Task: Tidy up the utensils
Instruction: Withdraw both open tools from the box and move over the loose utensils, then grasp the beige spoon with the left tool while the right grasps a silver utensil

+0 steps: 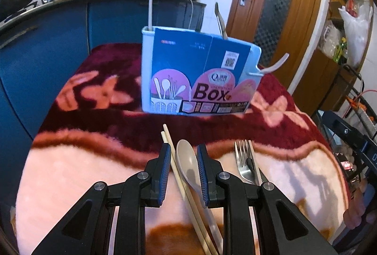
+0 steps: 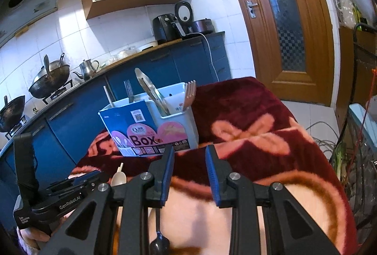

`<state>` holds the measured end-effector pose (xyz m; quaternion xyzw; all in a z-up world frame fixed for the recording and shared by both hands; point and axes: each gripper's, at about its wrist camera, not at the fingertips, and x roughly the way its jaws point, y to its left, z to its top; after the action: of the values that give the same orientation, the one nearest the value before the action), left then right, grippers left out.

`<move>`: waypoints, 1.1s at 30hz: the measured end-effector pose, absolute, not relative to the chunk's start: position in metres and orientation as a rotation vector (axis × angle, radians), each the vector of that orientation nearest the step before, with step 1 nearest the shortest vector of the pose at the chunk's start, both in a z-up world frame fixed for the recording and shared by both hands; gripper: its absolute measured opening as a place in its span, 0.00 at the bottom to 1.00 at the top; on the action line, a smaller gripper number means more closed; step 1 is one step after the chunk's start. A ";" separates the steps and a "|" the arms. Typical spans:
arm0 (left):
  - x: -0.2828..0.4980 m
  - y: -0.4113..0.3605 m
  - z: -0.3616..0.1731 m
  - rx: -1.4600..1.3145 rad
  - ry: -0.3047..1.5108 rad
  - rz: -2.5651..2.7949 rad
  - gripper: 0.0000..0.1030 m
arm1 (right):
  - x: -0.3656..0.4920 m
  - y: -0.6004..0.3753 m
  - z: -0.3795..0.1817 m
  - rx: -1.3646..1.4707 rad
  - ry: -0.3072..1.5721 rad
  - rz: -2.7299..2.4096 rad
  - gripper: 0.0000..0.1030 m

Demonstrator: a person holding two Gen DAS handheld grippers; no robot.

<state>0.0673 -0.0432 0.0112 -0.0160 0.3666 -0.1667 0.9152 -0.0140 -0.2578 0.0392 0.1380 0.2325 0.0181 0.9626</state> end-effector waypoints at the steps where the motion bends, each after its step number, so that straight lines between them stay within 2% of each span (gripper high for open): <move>1: 0.068 -0.044 0.010 -0.028 0.759 -0.343 0.22 | -0.014 -0.259 0.038 0.284 0.475 0.035 0.29; 14: 0.067 -0.061 -0.001 0.018 0.790 -0.358 0.22 | -0.013 -0.274 0.020 0.331 0.513 0.029 0.30; 17: 0.067 -0.066 -0.003 0.031 0.808 -0.378 0.17 | -0.012 -0.275 0.017 0.337 0.520 0.033 0.30; 29: 0.077 -0.079 -0.013 0.070 0.905 -0.460 0.15 | -0.013 -0.276 0.014 0.343 0.532 0.036 0.31; 33: 0.081 -0.078 -0.012 0.057 0.921 -0.483 0.08 | -0.012 -0.274 0.013 0.343 0.538 0.039 0.31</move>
<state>0.0808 -0.0776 -0.0123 0.0272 0.4400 -0.2307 0.8674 -0.0124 -0.2740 0.0129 0.1687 0.2643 0.0194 0.9494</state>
